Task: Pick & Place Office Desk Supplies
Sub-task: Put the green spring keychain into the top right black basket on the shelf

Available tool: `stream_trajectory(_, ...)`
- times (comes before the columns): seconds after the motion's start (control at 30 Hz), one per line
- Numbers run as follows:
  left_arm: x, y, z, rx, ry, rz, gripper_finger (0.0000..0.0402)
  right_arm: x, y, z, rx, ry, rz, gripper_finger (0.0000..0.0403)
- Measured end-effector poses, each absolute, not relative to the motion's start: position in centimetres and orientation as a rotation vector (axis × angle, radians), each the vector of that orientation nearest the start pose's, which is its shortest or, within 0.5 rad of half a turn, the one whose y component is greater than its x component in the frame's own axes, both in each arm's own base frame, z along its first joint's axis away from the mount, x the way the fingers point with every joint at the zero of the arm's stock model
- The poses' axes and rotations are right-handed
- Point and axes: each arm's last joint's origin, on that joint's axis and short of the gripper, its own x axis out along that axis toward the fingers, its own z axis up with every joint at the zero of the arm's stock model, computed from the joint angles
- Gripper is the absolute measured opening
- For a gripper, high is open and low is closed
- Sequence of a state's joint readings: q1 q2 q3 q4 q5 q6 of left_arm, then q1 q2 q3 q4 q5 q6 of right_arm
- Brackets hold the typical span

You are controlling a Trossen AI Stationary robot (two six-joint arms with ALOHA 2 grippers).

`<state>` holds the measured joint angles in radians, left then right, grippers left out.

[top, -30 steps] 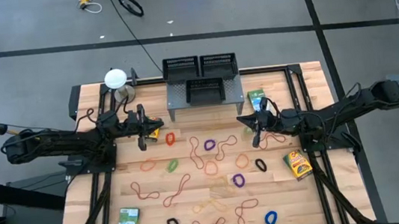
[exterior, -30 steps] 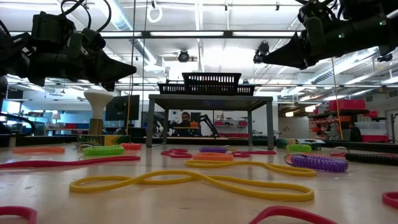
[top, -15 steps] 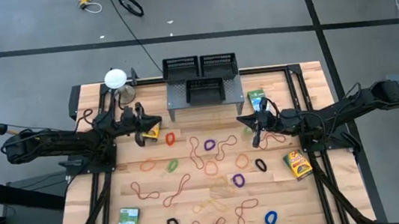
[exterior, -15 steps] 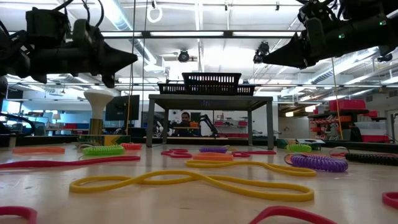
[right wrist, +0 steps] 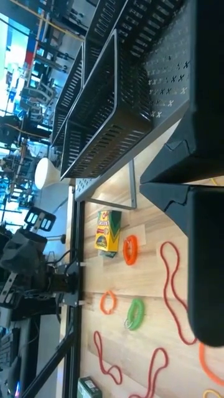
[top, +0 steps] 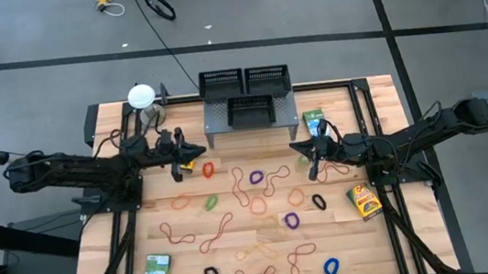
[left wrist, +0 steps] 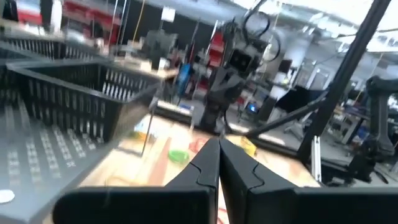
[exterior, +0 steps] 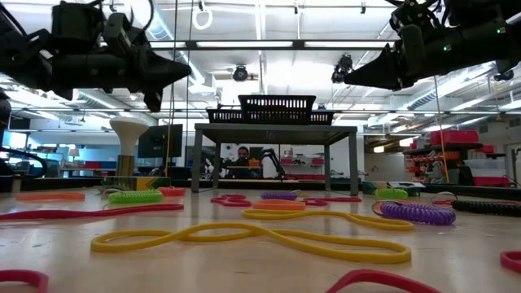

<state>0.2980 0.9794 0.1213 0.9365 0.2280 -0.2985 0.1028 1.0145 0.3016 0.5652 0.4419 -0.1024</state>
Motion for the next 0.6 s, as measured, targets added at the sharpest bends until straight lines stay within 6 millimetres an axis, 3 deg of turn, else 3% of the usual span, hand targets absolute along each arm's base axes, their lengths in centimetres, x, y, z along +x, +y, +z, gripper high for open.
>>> stream_trajectory(0.13, 17.9, 4.0, 18.2, -0.238, 0.064, 0.071, 0.0009, 19.8, 0.8, 19.9, -0.141, 0.160, -0.331, 0.0009)
stream_trajectory(0.27, 19.2, 3.4, 19.5, -0.195, 0.181, 0.078, 0.0009, 19.8, 0.8, 19.9, -0.141, 0.160, -0.331, 0.0009)
stream_trajectory(0.6, 20.4, -0.8, 21.8, -0.119, 0.460, 0.074, 0.0009, 19.8, 0.8, 19.9, -0.141, 0.160, -0.331, 0.0009)
